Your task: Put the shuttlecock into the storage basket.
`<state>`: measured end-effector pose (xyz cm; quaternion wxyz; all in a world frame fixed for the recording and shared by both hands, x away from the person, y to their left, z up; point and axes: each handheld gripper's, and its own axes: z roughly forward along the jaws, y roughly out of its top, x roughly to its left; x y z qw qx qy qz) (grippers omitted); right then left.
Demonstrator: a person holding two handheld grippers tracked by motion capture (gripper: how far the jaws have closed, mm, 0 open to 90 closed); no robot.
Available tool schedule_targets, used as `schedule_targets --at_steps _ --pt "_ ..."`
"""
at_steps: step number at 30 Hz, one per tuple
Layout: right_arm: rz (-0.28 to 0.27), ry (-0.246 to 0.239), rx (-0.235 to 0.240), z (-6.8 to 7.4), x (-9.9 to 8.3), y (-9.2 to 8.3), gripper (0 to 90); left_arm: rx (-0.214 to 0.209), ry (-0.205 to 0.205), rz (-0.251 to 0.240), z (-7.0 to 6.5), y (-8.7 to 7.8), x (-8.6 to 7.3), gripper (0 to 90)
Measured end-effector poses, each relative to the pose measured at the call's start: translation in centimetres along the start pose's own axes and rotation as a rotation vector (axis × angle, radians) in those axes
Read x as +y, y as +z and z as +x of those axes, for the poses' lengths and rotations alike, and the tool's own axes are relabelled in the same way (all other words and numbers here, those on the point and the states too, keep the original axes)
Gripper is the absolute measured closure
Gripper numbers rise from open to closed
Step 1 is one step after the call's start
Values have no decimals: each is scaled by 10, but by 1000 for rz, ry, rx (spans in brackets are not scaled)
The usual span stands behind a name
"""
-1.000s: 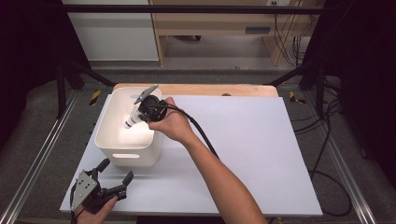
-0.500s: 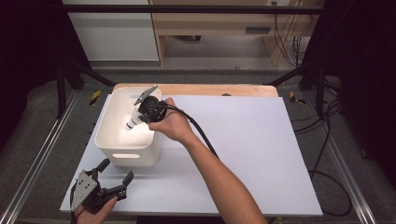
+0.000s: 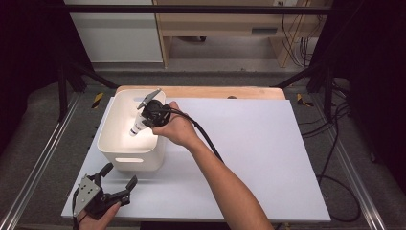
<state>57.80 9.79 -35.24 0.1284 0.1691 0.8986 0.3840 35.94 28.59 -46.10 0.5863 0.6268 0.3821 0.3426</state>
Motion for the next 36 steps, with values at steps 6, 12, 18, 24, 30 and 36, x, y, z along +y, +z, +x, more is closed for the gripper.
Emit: schedule_targets --at_steps 6,12,18,24,30,36 --pt "1 2 4 0 0 2 886 1 -2 0 0 0 0 45" --pt "8 -1 3 1 0 4 886 -1 -2 1 0 0 0 46" --pt "14 -5 2 1 -1 5 888 -1 -2 0 0 0 0 47" --pt "32 -10 -2 1 -1 6 885 -1 -2 1 0 0 0 47" --pt "86 56 -21 1 -1 5 514 -1 0 1 0 0 0 47" --pt "11 64 -48 3 3 -20 469 -3 5 3 0 0 0 47"
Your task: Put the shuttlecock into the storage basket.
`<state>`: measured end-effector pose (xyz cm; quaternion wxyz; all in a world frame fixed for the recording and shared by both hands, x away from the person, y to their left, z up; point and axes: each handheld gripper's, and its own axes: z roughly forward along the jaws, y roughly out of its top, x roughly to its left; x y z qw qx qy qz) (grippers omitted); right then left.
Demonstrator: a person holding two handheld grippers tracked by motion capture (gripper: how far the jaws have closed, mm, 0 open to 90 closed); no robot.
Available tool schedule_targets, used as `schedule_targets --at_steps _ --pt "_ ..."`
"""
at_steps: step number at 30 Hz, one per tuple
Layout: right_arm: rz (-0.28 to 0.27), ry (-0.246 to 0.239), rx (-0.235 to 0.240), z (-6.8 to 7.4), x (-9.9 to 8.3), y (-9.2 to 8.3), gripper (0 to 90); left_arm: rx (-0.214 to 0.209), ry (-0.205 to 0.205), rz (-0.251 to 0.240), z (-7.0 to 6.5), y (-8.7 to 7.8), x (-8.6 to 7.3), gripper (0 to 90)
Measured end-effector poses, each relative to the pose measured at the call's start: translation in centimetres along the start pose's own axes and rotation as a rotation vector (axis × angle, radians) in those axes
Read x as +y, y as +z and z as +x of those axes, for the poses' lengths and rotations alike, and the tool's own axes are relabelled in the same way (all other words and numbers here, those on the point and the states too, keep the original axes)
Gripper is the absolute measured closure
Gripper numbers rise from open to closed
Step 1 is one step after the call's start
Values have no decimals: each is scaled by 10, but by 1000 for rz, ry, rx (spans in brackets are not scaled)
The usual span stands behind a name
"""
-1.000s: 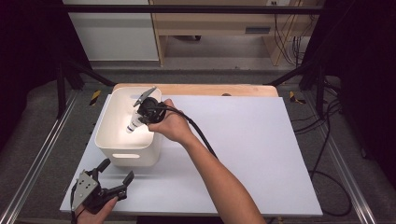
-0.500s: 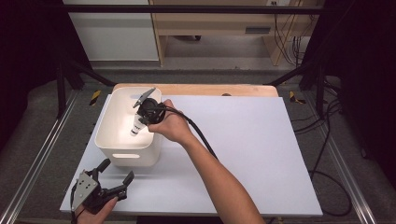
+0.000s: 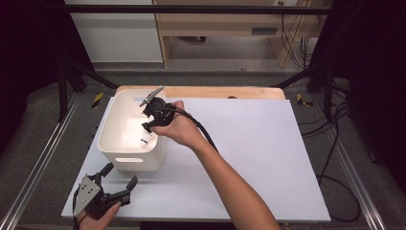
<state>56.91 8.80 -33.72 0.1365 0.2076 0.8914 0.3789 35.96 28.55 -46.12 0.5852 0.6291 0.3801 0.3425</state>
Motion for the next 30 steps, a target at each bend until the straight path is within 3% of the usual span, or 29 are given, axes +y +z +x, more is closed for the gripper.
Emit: schedule_targets --at_steps 9,19,30 --pt "-73 -3 -7 4 3 -23 396 1 -1 3 -1 0 0 48" --pt "-84 6 -7 5 1 -23 310 1 -5 2 0 0 -1 47" --pt "-80 78 -10 1 -1 -21 171 0 0 4 -1 1 -1 48"
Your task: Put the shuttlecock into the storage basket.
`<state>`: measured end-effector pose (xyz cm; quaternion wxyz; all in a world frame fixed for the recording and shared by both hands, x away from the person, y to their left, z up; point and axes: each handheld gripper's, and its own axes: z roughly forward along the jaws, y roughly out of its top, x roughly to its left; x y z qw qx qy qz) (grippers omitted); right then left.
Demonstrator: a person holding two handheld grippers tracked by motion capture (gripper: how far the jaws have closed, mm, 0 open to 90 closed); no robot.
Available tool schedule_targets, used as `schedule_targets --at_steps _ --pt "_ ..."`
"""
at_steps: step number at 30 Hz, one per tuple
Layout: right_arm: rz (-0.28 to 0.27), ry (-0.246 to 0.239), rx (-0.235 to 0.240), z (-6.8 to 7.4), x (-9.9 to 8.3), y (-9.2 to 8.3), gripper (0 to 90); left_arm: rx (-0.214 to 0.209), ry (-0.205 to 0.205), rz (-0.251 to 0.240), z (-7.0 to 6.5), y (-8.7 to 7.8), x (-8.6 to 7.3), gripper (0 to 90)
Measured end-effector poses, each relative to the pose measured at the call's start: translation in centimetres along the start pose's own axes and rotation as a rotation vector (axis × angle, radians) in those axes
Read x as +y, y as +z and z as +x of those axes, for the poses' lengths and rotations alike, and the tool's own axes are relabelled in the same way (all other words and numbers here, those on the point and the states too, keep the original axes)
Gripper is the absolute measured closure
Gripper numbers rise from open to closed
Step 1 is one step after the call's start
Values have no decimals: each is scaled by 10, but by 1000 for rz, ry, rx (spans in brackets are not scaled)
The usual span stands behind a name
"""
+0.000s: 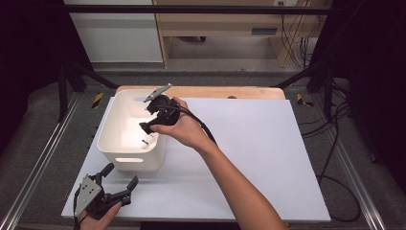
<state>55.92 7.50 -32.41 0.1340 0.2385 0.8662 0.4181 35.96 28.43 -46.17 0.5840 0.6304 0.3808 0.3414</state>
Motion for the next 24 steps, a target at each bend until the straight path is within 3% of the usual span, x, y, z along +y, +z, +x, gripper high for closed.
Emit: schedule_targets --at_steps 9,24 --pt "4 20 -4 -3 -2 1 94 -3 3 1 0 0 0 48" --pt "-11 -6 -29 -4 -3 -2 65 -2 2 -1 0 0 0 48"
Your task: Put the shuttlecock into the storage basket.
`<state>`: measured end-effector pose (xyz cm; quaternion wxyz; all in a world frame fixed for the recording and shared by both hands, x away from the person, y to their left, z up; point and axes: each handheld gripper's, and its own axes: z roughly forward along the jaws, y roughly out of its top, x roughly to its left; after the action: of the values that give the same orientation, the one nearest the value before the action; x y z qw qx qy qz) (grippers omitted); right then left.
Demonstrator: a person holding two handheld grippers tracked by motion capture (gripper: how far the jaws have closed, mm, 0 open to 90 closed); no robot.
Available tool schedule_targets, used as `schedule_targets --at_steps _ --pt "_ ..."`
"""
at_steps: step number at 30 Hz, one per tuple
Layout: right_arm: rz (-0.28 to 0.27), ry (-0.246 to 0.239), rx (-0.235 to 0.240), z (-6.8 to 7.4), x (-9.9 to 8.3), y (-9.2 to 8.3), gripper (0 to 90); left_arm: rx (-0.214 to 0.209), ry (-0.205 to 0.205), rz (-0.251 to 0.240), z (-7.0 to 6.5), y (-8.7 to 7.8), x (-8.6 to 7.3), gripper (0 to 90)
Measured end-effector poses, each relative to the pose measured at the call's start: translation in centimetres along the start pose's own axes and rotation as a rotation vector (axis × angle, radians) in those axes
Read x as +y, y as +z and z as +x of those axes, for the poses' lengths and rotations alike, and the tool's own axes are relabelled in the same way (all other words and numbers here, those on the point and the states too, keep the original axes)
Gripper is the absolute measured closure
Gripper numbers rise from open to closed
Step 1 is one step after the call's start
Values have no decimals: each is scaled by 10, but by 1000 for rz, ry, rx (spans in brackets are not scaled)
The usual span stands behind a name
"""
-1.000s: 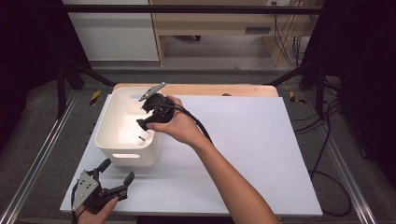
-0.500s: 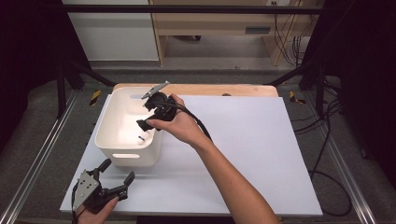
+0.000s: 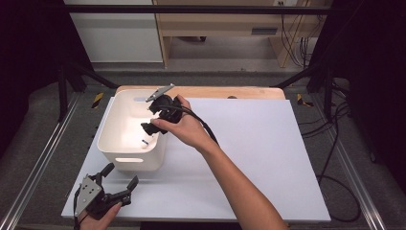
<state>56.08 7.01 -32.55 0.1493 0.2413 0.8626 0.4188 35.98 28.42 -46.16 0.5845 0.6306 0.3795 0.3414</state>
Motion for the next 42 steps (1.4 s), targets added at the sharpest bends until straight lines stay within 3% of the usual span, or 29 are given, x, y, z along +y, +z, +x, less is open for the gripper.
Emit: schedule_targets --at_steps 8,19,32,42 --pt "-13 -9 -17 -3 -2 -6 56 1 0 0 0 0 0 48" --pt "-40 -18 -56 -11 -18 -17 73 0 -2 -1 0 1 0 48" --pt "-163 48 -116 -31 -31 -34 62 14 -5 1 1 4 -1 40" --pt "-173 81 -122 -42 -42 -53 56 5 8 -1 -4 5 0 32"
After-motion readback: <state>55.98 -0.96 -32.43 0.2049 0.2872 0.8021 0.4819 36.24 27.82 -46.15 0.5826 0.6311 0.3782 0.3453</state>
